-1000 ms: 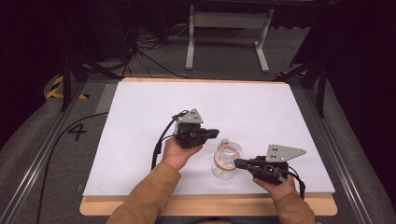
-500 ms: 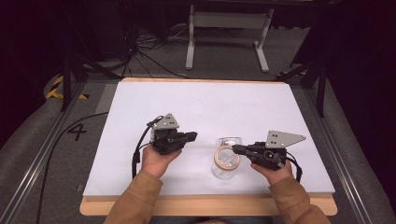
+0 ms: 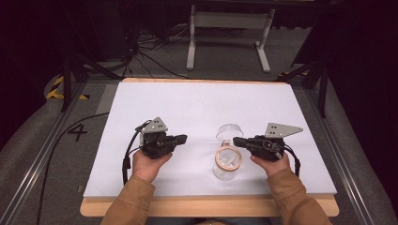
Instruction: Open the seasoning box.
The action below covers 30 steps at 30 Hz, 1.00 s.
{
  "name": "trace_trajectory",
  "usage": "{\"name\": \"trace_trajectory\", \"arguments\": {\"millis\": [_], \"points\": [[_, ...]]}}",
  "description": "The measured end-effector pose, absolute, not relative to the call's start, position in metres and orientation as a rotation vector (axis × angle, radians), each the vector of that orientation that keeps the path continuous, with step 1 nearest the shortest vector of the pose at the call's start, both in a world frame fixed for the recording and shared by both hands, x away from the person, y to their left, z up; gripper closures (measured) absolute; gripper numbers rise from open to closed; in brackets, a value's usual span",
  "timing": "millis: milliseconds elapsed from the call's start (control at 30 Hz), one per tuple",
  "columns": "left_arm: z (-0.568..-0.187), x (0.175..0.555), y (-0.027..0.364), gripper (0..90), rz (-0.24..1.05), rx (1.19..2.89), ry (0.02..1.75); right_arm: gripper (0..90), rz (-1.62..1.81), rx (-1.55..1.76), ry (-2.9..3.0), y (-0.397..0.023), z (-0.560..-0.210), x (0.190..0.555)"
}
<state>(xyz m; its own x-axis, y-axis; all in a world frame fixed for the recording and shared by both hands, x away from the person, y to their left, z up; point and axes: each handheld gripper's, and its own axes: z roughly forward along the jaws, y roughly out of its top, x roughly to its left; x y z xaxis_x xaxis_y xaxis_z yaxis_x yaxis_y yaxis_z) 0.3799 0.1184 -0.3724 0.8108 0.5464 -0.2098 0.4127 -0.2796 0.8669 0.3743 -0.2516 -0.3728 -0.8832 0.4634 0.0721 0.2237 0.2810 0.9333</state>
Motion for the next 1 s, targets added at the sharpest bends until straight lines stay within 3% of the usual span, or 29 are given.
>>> {"name": "trace_trajectory", "arguments": {"millis": [300,467,700,1000], "points": [[-0.372,0.381,0.115,87.5,0.137,1.913,0.715,89.7,1.647,0.622,2.324,-0.253,-0.371,0.37],[-0.371,0.381,0.108,76.0,0.136,1.986,0.669,88.8,1.656,0.585,2.302,-0.255,-0.363,0.365],[-0.367,0.382,0.11,66.6,0.114,2.036,0.683,80.5,1.646,0.589,2.243,-0.272,-0.349,0.36],[-0.366,0.387,0.127,60.8,0.202,2.072,0.773,69.4,1.558,0.74,2.17,-0.308,-0.335,0.363]]}}
